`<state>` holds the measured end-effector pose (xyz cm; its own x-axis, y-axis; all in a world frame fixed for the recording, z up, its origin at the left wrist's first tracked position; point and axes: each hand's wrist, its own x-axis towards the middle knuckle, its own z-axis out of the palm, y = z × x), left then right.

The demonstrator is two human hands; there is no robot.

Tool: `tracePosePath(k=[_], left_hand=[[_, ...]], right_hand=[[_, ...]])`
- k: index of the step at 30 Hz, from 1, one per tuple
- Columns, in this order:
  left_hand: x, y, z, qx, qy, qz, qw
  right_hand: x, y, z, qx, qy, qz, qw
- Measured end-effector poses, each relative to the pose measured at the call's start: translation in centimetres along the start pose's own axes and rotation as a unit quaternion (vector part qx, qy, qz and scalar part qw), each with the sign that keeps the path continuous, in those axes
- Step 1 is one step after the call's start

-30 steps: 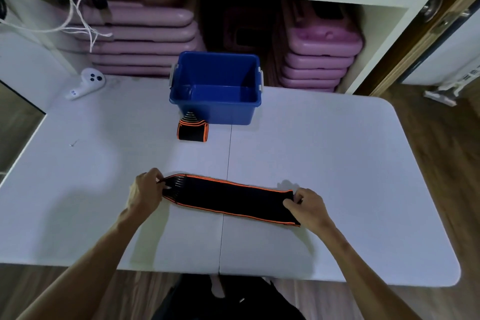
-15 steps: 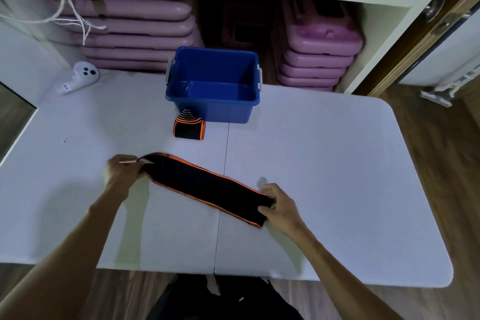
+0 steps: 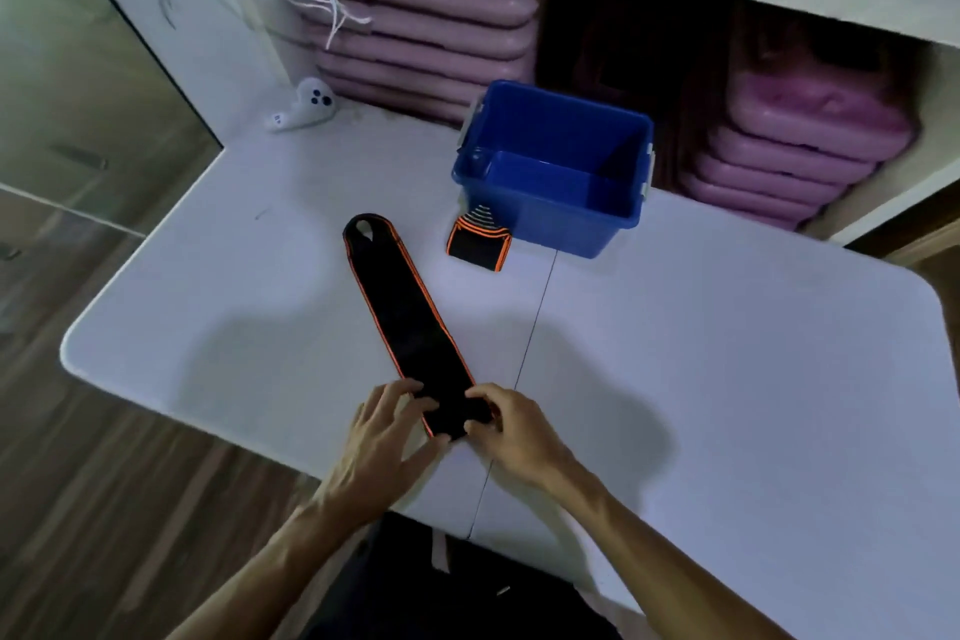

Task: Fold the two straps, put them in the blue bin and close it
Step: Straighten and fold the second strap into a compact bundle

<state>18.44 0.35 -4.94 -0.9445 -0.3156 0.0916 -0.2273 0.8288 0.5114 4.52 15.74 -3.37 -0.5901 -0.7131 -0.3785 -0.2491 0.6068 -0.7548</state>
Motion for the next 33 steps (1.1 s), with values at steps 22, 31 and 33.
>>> tracePosePath(k=[22,31,33], left_hand=[[-0.2,1.2,1.2,-0.029,-0.037,-0.064,0.997],[0.9,2.0,0.5,-0.11,-0.012,-0.161,0.981],[1.6,1.6,0.4,-0.133,-0.011,-0.186,0.973]], right_hand=[[2.9,1.6,-3.3,-0.294,-0.03,-0.372,0.88],[3.6,0.0,-3.3,-0.128,-0.09,-0.211,0.965],[4.1,-0.6,-3.4,-0.099,-0.096,-0.174,0.975]])
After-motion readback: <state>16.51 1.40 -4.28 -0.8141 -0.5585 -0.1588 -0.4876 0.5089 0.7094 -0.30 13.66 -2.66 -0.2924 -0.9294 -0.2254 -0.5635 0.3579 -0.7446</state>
